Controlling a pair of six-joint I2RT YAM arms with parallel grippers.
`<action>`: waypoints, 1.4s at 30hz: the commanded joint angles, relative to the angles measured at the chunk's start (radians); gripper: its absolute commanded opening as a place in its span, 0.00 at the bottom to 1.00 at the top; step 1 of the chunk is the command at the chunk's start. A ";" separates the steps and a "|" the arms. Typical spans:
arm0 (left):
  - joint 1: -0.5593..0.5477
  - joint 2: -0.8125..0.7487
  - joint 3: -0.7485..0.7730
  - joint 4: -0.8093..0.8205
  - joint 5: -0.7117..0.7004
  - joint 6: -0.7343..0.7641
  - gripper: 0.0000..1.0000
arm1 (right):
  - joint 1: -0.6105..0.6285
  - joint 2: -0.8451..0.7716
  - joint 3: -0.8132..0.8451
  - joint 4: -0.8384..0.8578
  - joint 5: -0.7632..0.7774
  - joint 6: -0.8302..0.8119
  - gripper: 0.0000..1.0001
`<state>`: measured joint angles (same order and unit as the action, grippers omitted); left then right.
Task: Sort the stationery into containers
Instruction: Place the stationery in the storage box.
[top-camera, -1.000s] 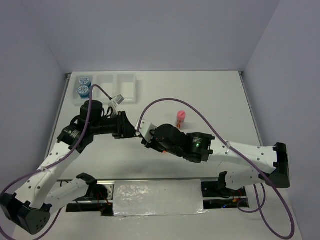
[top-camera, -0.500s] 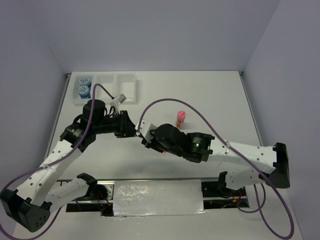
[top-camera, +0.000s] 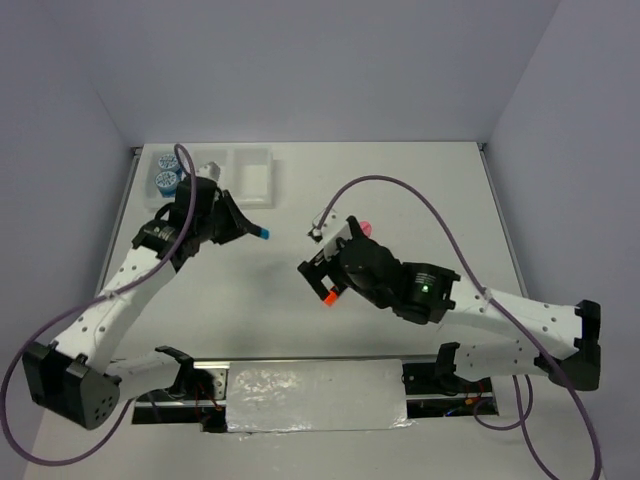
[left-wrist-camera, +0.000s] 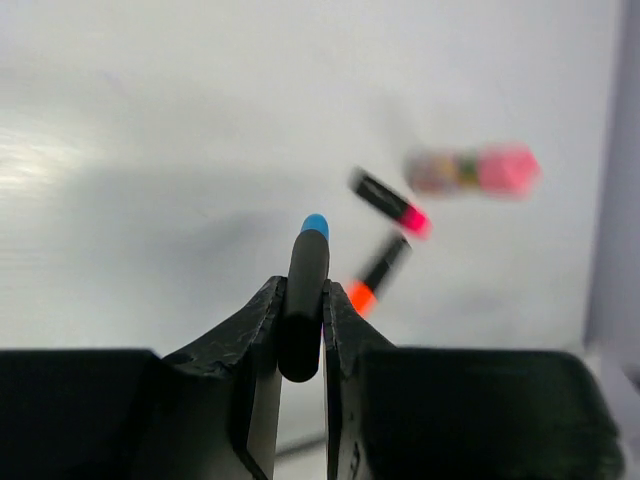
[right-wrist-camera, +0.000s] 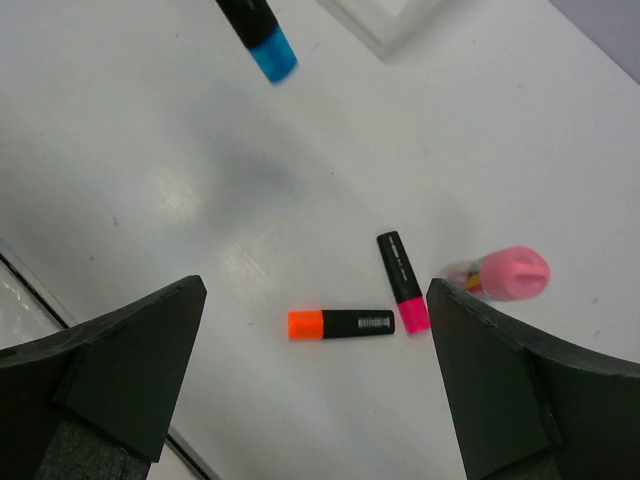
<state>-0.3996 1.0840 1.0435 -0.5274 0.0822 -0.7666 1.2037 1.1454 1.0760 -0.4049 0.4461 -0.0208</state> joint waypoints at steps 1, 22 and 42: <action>0.109 0.123 0.117 -0.005 -0.384 -0.039 0.00 | -0.006 -0.116 -0.011 -0.020 0.103 0.134 1.00; 0.449 0.939 0.693 0.319 -0.342 -0.014 0.17 | -0.006 -0.348 -0.179 -0.115 0.054 0.190 1.00; 0.411 0.765 0.572 0.282 -0.269 -0.074 0.99 | -0.226 -0.127 -0.189 -0.132 -0.098 0.476 1.00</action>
<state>0.0395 2.0350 1.5894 -0.2180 -0.1959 -0.8417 1.0649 0.9627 0.8917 -0.5392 0.4232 0.3042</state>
